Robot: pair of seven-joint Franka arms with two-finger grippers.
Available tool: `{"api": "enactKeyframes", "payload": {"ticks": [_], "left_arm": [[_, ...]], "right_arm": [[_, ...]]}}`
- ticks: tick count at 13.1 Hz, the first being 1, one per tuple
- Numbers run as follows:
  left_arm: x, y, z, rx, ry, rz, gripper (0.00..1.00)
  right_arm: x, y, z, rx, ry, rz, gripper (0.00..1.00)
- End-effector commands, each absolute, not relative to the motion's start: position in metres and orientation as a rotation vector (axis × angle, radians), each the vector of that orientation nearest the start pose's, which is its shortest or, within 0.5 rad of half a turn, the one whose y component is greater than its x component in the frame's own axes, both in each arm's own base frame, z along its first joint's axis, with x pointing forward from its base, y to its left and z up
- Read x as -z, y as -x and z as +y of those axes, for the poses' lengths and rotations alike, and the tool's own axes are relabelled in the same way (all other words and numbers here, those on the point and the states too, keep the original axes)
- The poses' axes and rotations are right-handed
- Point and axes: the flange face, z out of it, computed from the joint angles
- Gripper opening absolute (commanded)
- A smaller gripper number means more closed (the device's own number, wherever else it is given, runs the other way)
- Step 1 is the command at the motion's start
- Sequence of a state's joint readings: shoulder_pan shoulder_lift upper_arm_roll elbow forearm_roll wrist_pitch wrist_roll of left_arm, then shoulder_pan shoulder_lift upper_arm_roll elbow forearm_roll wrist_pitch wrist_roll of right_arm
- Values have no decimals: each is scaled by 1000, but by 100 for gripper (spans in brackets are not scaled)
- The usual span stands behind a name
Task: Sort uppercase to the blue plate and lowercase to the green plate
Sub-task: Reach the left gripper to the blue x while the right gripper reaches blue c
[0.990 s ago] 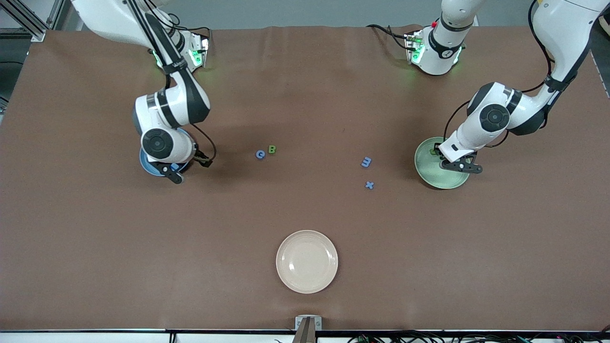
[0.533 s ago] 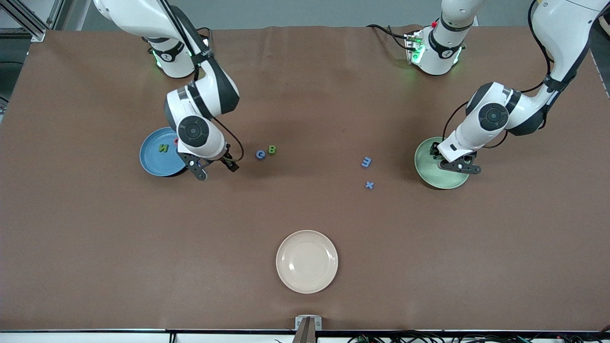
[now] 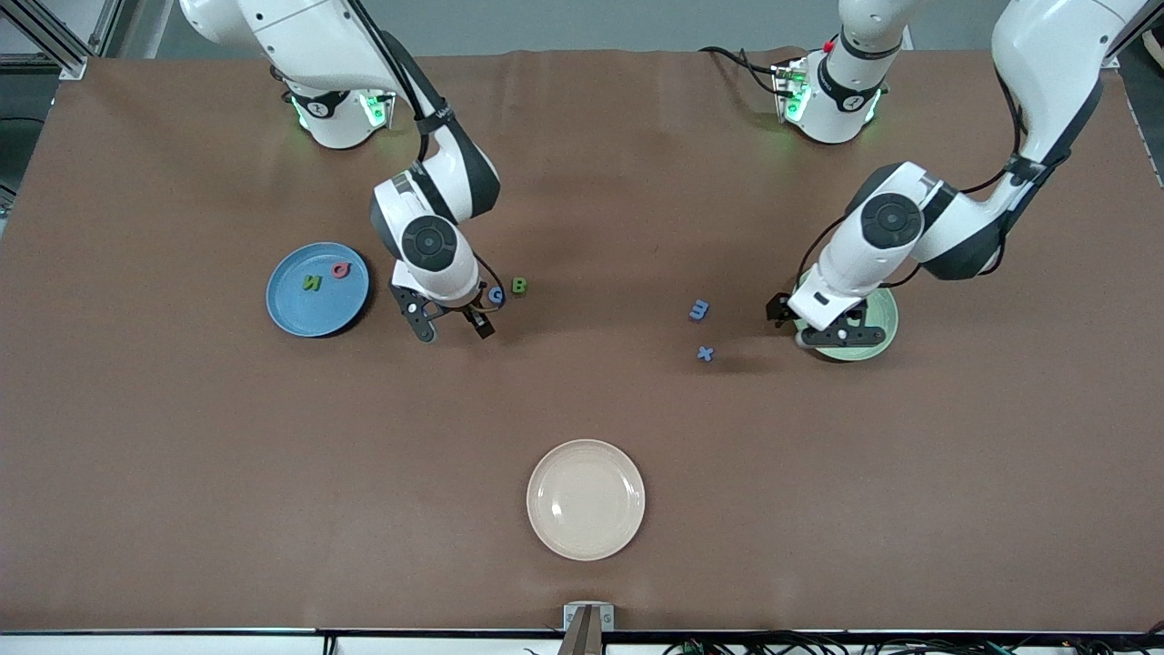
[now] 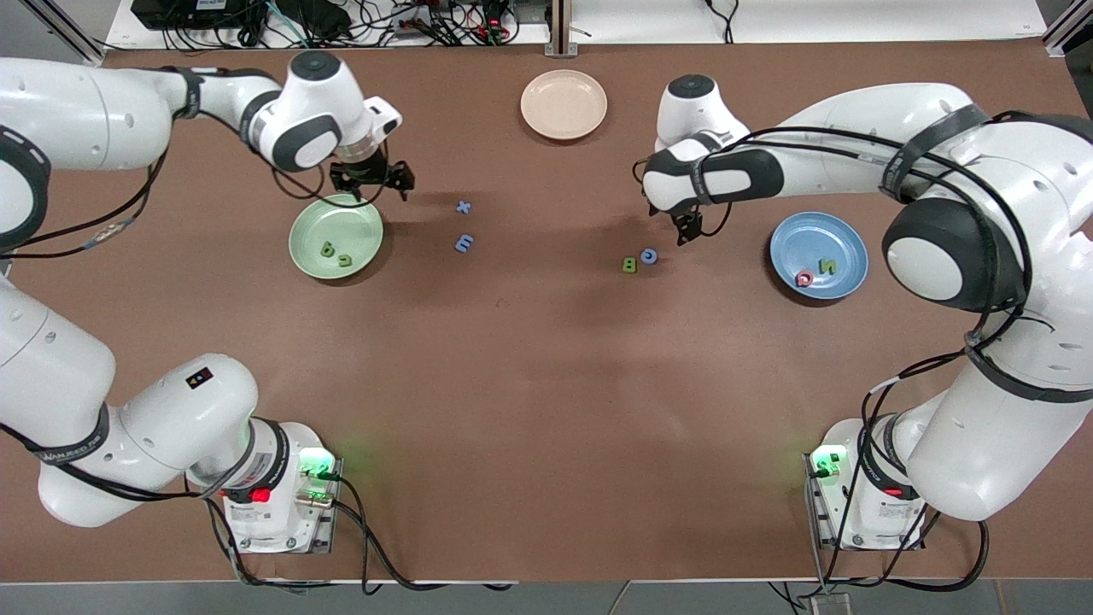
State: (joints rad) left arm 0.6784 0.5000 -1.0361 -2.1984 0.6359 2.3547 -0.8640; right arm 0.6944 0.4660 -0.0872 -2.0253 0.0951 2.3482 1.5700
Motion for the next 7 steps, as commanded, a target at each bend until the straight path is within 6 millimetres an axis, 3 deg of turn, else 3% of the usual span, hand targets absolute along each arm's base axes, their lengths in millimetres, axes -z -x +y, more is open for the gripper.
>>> {"api": "enactKeyframes", "payload": {"ticks": [1,3,7], "left_arm": [[-259,-538,-232,-63,3165,-413,100],[-254,-541,-260,-48,3135,-548,100],[-218,-544,-302,-28,3052,-712,97]], "right_arm": [[-198,-472,354,-109,2771,1652,97],[-189,-465,353,-98,2754,1675,95],[-180,-447,340,-61,2697,1697,95]]}}
